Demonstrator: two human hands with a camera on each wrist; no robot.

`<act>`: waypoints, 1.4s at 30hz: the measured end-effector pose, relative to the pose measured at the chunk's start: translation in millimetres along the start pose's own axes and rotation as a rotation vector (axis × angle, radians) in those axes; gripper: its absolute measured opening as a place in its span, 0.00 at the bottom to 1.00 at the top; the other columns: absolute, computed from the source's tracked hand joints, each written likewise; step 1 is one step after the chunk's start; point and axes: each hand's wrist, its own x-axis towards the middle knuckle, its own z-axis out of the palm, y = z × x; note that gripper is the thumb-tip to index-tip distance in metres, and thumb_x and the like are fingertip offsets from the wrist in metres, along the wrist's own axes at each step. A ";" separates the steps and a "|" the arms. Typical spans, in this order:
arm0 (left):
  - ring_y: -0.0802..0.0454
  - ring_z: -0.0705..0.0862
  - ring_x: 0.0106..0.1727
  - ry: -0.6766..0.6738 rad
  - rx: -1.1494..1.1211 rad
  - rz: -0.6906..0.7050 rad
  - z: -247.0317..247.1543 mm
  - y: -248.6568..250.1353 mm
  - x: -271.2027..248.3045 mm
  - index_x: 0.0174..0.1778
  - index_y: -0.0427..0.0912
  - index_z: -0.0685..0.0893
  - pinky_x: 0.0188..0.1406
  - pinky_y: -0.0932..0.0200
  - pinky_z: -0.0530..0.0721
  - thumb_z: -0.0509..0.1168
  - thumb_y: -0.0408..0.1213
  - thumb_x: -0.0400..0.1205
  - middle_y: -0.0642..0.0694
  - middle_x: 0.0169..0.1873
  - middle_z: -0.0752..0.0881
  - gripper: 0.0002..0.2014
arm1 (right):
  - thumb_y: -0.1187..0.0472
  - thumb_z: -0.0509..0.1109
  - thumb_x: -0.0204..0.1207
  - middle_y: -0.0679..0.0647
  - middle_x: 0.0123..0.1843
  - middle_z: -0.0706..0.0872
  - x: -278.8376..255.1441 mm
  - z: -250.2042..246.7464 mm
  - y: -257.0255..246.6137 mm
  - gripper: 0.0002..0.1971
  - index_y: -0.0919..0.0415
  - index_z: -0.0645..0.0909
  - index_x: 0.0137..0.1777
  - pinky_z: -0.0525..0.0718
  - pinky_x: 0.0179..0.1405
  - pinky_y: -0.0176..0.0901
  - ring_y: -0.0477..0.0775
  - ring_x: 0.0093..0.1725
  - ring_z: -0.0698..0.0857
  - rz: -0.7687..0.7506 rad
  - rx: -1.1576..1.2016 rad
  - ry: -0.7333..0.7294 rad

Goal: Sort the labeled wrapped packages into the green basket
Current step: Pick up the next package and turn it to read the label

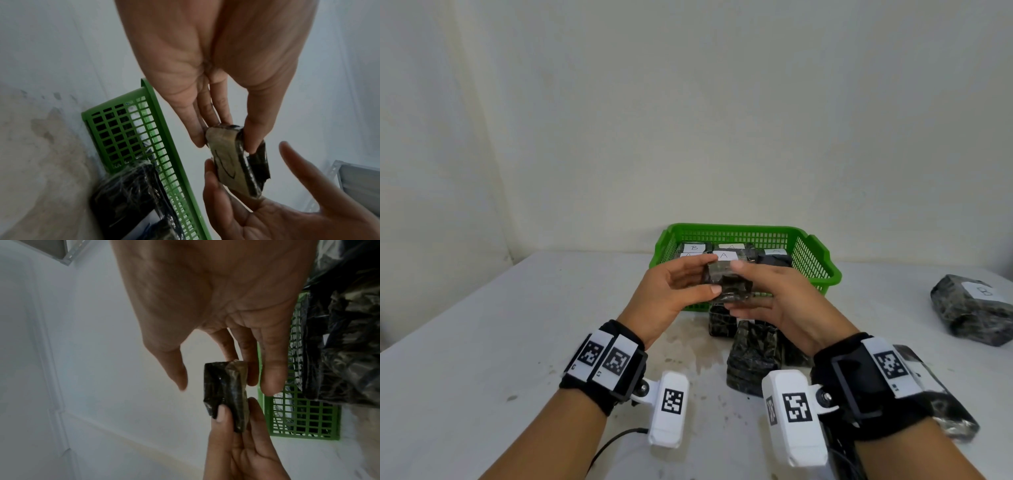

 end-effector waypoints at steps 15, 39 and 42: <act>0.46 0.88 0.61 -0.041 0.071 0.147 1.1 -0.1 -0.1 0.60 0.41 0.86 0.56 0.56 0.88 0.74 0.12 0.69 0.38 0.57 0.89 0.27 | 0.68 0.76 0.80 0.68 0.57 0.94 0.1 -0.1 3.2 0.13 0.74 0.87 0.62 0.95 0.53 0.52 0.62 0.53 0.93 -0.068 0.124 0.005; 0.42 0.90 0.56 -0.039 0.103 0.179 -2.0 1.6 -0.4 0.59 0.36 0.86 0.56 0.49 0.89 0.75 0.12 0.68 0.37 0.55 0.90 0.25 | 0.67 0.80 0.77 0.69 0.55 0.94 0.4 -4.1 3.5 0.12 0.73 0.90 0.57 0.94 0.54 0.46 0.69 0.59 0.93 -0.042 0.014 -0.016; 0.42 0.90 0.57 -0.039 0.105 0.188 -1.9 1.0 0.1 0.59 0.34 0.85 0.57 0.47 0.88 0.75 0.11 0.68 0.37 0.55 0.90 0.25 | 0.69 0.79 0.77 0.67 0.54 0.95 1.1 -4.7 4.6 0.10 0.72 0.90 0.57 0.94 0.56 0.48 0.68 0.59 0.93 -0.072 0.012 -0.007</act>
